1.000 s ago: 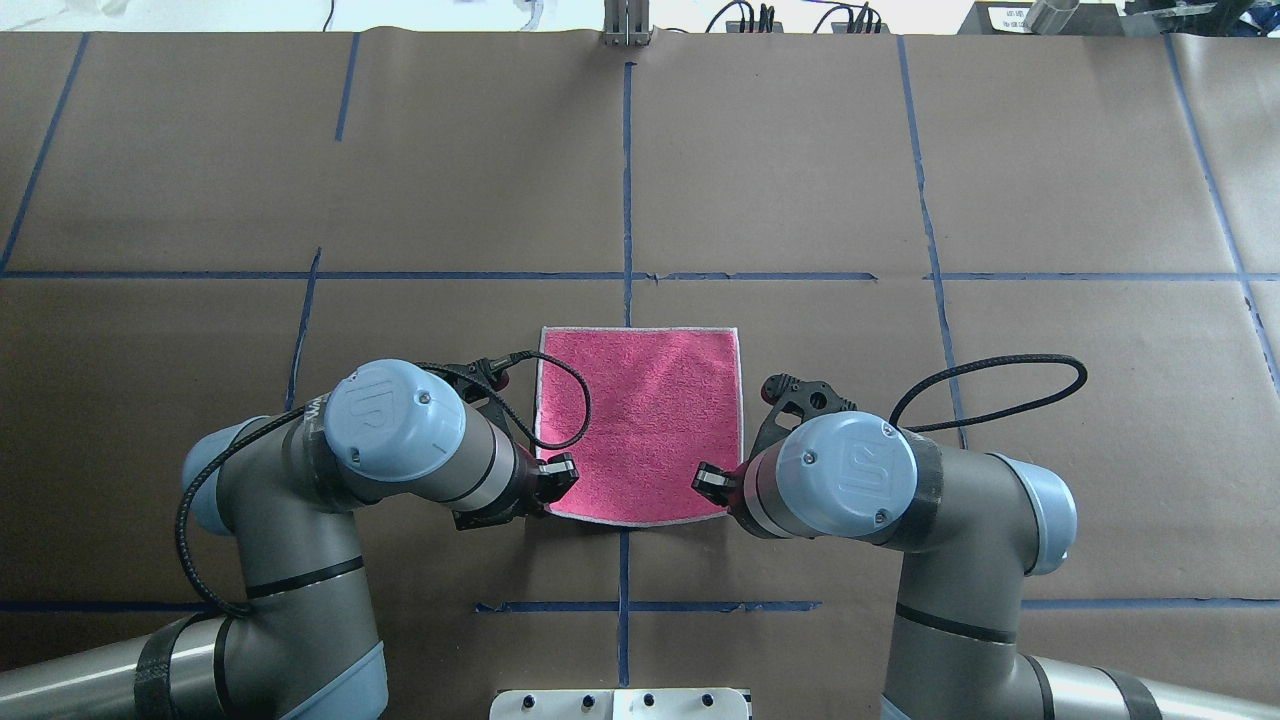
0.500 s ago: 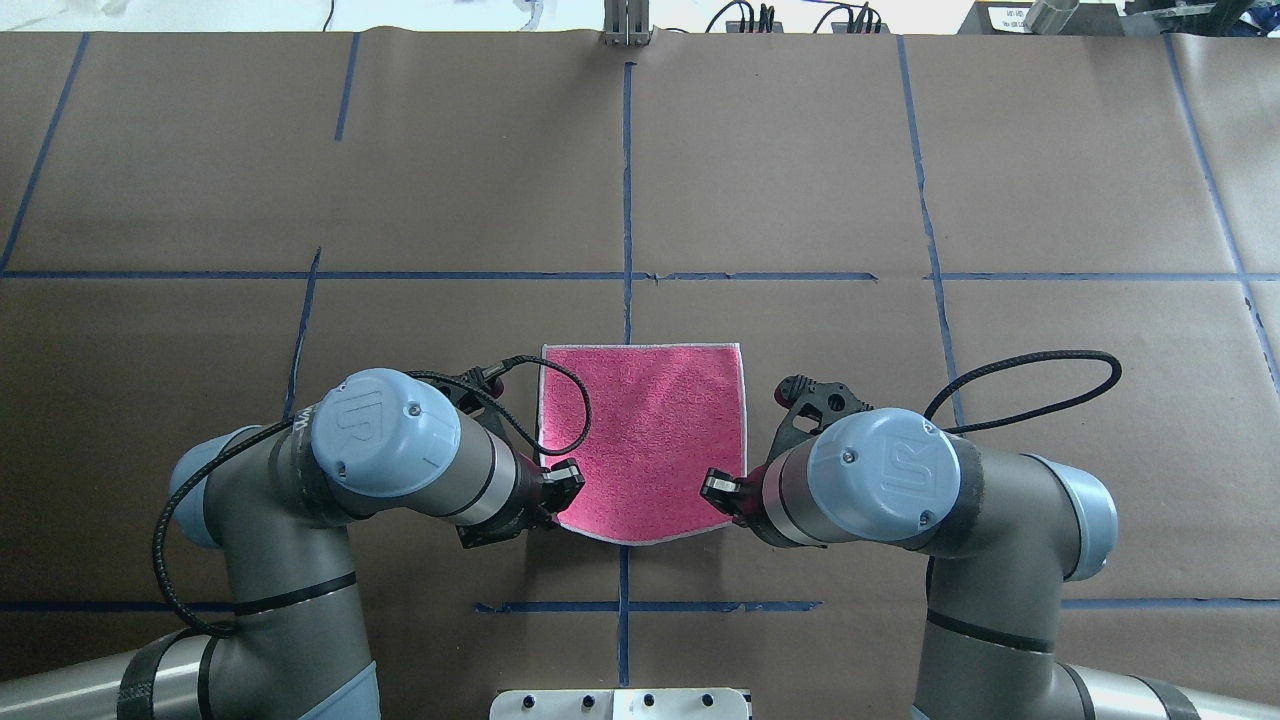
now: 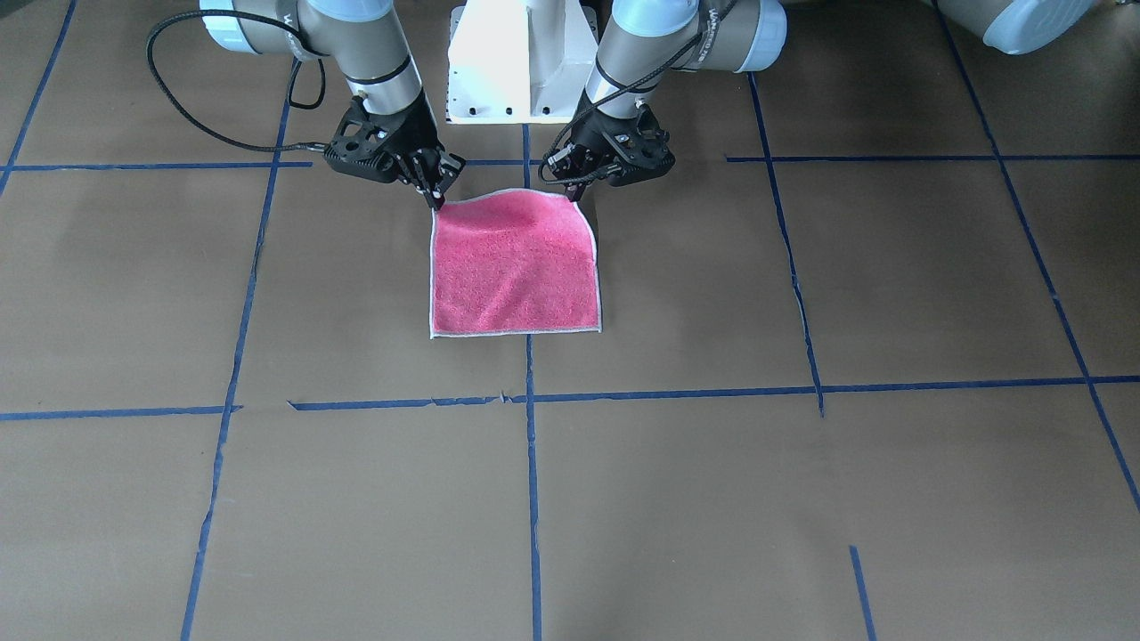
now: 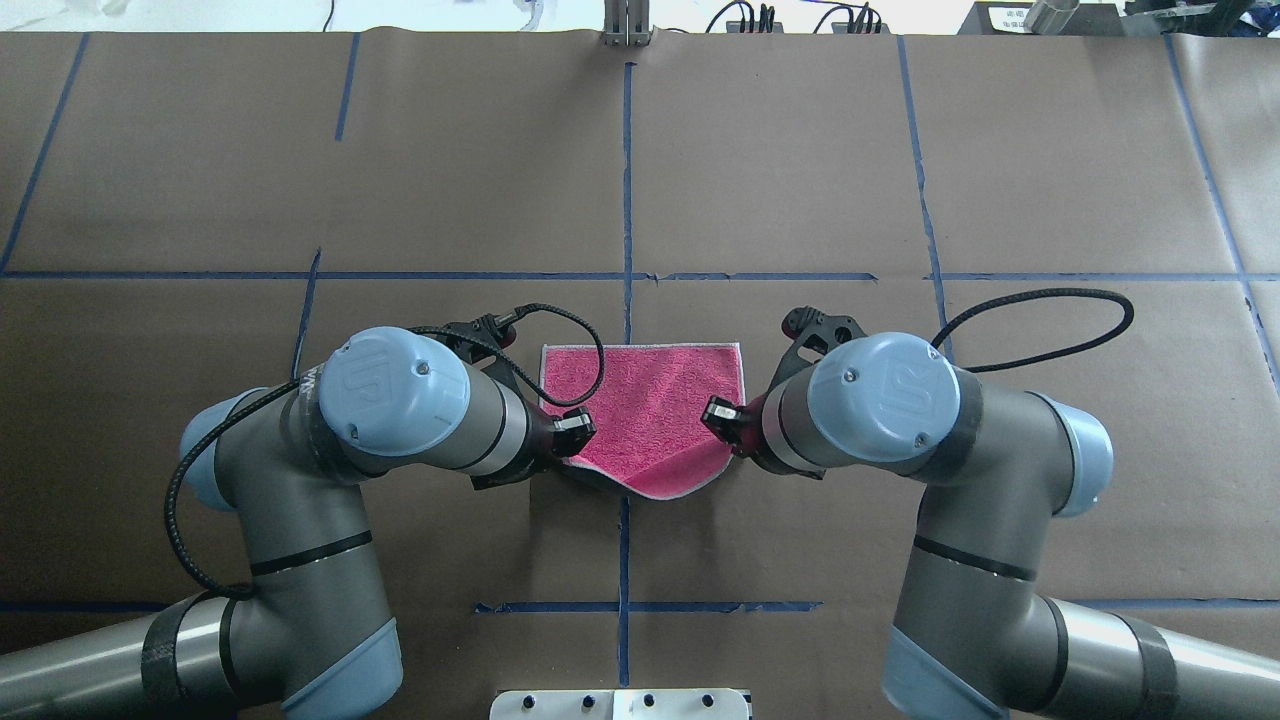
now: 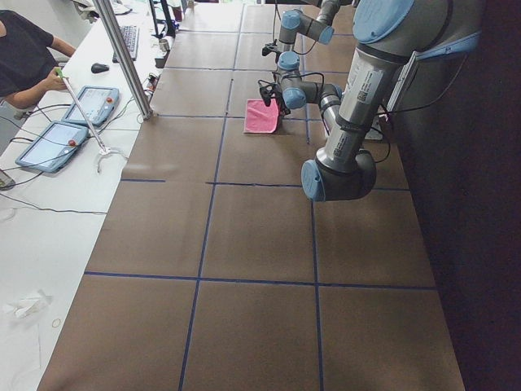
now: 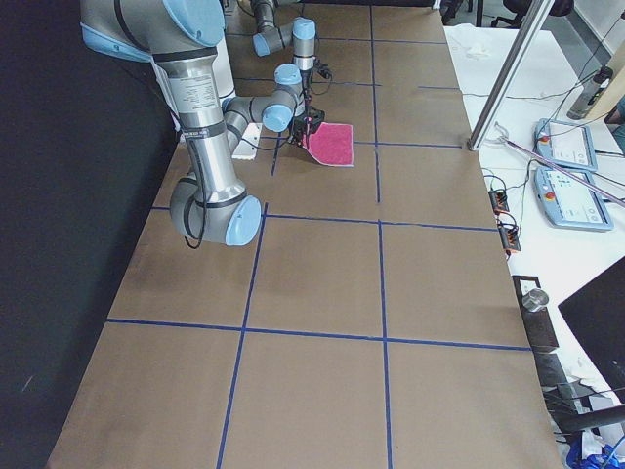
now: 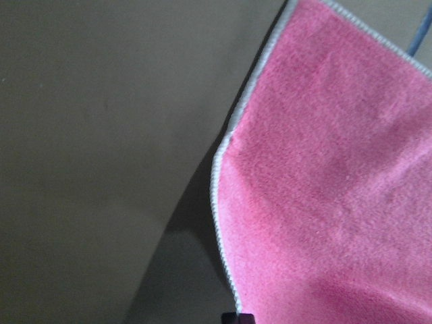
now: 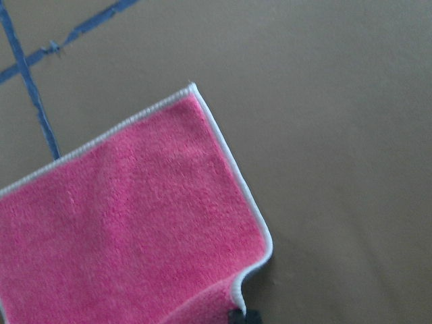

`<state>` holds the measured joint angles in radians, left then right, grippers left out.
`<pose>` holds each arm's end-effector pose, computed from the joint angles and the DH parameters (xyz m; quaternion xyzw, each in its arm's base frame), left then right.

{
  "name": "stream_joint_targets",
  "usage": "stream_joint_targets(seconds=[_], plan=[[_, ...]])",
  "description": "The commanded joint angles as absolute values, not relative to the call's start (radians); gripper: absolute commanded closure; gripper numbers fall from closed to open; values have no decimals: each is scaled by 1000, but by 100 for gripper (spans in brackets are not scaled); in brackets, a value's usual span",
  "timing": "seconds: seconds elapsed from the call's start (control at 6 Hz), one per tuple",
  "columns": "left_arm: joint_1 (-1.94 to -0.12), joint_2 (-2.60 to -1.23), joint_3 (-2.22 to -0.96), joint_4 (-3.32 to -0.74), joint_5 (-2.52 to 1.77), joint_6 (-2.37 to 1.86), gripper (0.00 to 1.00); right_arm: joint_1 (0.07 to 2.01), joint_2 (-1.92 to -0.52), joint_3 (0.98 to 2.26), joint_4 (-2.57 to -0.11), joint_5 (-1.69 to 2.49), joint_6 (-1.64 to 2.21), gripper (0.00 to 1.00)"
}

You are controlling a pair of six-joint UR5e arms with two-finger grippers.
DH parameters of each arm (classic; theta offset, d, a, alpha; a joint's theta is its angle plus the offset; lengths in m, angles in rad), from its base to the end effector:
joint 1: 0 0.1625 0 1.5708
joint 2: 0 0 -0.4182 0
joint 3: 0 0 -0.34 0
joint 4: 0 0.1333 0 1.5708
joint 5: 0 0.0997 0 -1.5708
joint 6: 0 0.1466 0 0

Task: Fold towel twice with both arms
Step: 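Lift the nearer edge with both grippers and fold it over the farther edge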

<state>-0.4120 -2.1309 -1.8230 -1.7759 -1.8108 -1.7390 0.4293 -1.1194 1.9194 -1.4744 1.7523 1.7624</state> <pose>0.5375 -0.3423 0.2600 -0.0450 0.4927 -0.1922 0.8475 -0.4958 -0.3445 0.3071 -0.0299 -0.4382 0.2368 0.8666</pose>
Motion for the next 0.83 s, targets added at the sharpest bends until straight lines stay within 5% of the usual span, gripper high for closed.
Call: stream_joint_targets(seconds=[0.0,0.67], plan=[[-471,-2208,-1699,-1781,-1786,-1684,100,509,-1036,1788,-1474,1755,1759,100],[-511,-2218,-1595,-1845,-1746,-1583,100,555,-968,1637,-1418,1755,1761,100]])
